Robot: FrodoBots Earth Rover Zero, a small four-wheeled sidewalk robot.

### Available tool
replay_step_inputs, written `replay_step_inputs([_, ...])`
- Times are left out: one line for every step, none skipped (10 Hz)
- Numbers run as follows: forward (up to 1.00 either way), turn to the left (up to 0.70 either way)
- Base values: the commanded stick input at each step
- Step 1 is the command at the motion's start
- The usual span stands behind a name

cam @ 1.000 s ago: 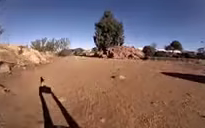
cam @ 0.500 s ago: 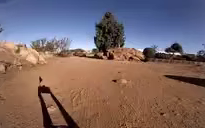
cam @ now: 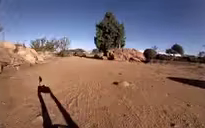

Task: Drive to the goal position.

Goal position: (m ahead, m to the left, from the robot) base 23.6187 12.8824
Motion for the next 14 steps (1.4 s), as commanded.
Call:
replay_step_inputs([0.50,0.00])
replay_step_inputs([0.50,0.00])
replay_step_inputs([0.50,0.00])
replay_step_inputs([0.50,0.00])
replay_step_inputs([0.50,0.00])
replay_step_inputs([0.50,0.00])
replay_step_inputs([0.50,0.00])
replay_step_inputs([0.50,0.00])
replay_step_inputs([0.50,0.00])
replay_step_inputs([0.50,0.00])
replay_step_inputs([0.50,0.00])
replay_step_inputs([0.50,0.00])
replay_step_inputs([0.50,0.00])
replay_step_inputs([0.50,0.00])
